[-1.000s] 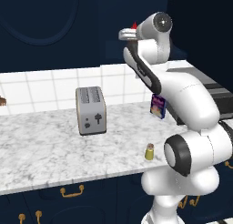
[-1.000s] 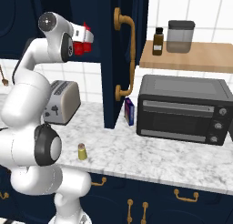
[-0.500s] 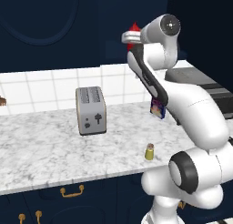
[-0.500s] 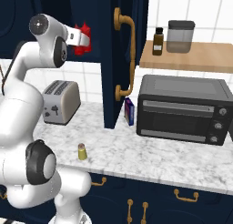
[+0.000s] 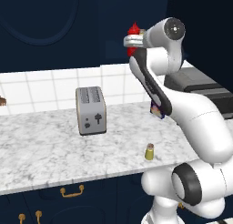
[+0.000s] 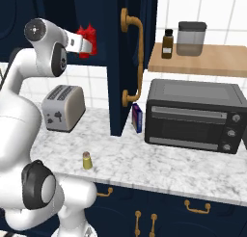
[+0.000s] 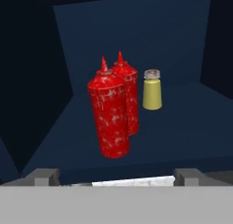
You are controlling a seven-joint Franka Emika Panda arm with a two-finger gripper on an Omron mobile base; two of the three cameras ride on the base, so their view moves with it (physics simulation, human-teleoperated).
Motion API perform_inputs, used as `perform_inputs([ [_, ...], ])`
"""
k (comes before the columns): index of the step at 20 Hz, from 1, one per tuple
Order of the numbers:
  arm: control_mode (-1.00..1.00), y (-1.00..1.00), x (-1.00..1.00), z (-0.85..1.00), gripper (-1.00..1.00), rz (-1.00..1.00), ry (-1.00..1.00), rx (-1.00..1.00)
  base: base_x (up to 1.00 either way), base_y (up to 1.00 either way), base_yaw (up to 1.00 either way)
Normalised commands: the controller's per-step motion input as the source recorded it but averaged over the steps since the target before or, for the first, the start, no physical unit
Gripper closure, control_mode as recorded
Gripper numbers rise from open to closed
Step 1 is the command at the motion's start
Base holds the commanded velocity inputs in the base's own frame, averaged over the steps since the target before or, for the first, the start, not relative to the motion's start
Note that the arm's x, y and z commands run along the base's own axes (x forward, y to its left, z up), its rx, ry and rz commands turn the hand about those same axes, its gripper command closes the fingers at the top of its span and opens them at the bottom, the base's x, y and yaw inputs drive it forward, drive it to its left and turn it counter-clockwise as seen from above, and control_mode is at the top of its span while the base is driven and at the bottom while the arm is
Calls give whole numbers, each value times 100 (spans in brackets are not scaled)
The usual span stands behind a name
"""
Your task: Put the shaker and condiment bottle from the counter next to their counterparts in the cabinet.
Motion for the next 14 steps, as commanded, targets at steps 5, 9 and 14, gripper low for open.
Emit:
perform_inputs([
  [5,-100,12,-36,-43,-100,0,2,0,0,0,0],
  [9,-100,12,-58,-39,-100,0,0,0,0,0,0],
  [14,-100,23,-42,-28,-100,0,3,-1,0,0,0],
])
